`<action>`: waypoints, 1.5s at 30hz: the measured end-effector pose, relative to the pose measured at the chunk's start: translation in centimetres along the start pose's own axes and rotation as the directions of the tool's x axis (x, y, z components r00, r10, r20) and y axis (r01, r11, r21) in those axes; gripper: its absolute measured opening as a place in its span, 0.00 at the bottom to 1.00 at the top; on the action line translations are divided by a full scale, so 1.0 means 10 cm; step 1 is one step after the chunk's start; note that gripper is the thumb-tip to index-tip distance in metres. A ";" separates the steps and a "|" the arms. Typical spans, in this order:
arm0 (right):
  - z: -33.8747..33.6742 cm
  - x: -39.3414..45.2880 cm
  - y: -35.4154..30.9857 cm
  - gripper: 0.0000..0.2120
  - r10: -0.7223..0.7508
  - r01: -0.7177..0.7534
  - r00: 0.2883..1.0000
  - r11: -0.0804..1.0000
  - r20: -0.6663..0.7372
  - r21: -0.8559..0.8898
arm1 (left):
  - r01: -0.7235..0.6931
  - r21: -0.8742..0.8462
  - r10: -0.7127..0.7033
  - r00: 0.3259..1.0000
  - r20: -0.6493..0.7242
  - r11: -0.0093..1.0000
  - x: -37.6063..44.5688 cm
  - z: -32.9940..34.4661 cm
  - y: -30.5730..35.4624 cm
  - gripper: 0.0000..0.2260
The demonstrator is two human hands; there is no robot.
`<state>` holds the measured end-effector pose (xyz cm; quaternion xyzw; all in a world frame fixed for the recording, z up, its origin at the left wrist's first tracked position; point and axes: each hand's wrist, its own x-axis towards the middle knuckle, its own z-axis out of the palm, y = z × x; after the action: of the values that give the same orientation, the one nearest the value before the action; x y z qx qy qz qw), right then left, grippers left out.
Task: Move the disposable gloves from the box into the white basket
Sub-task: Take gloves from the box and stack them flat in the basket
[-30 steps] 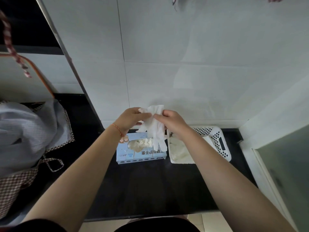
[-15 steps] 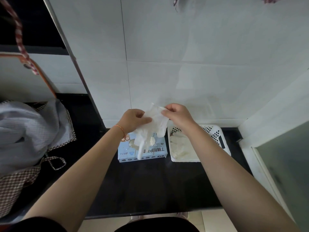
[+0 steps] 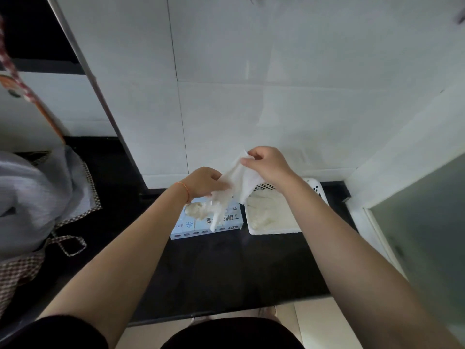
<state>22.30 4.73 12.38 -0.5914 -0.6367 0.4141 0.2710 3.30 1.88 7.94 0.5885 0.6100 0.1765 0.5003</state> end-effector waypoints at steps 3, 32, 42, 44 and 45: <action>-0.15 0.00 0.14 0.09 0.053 -0.046 0.990 0.998 -0.130 0.053 | 0.025 -0.005 -0.025 0.999 -0.027 1.000 0.05 0.12 -0.01 0.08; -0.89 0.14 2.32 0.11 0.398 -0.396 0.915 0.917 0.063 -0.037 | 0.104 0.738 -0.109 0.993 -0.041 0.667 1.39 1.47 0.46 0.12; -0.86 0.31 2.68 0.21 0.371 -0.319 0.920 0.897 0.128 -0.307 | 0.314 0.886 -0.106 0.949 -0.296 0.341 1.45 1.73 0.57 0.11; -0.85 0.32 2.68 0.23 0.360 -0.299 0.923 0.894 0.137 -0.335 | 0.246 0.888 -0.011 0.965 -0.262 0.389 1.41 1.79 0.57 0.11; -0.85 0.33 2.67 0.23 0.351 -0.284 0.926 0.891 0.140 -0.353 | 0.178 0.889 0.023 0.978 -0.207 0.421 1.39 1.84 0.56 0.10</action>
<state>43.01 8.53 -6.42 -0.6798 -0.6145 0.3989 0.0322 24.09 8.77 -1.20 0.7165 0.6797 -0.1469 0.0547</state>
